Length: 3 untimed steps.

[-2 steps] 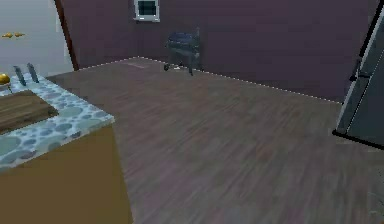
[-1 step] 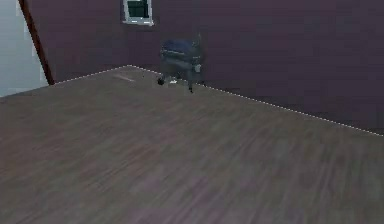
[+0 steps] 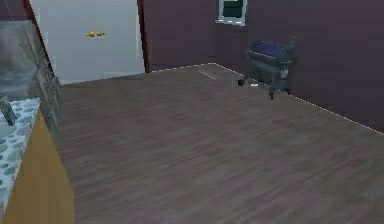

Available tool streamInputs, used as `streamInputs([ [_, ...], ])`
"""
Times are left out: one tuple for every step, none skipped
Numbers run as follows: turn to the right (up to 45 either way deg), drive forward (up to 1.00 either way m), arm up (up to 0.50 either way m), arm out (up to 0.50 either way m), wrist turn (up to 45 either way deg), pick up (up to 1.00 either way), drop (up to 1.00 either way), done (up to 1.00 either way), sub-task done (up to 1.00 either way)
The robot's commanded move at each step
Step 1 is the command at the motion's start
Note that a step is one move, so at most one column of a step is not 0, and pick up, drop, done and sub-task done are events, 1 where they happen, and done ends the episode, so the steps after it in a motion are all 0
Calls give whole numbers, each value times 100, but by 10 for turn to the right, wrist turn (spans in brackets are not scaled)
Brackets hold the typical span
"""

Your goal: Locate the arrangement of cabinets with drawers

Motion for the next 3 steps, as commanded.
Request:
streamInputs([
  [0, 10, 0, 0, 0, 0, 0, 0, 0],
  [-270, 0, 0, 0, 0, 0, 0, 0, 0],
  [0, 100, 0, 0, 0, 0, 0, 0, 0],
])
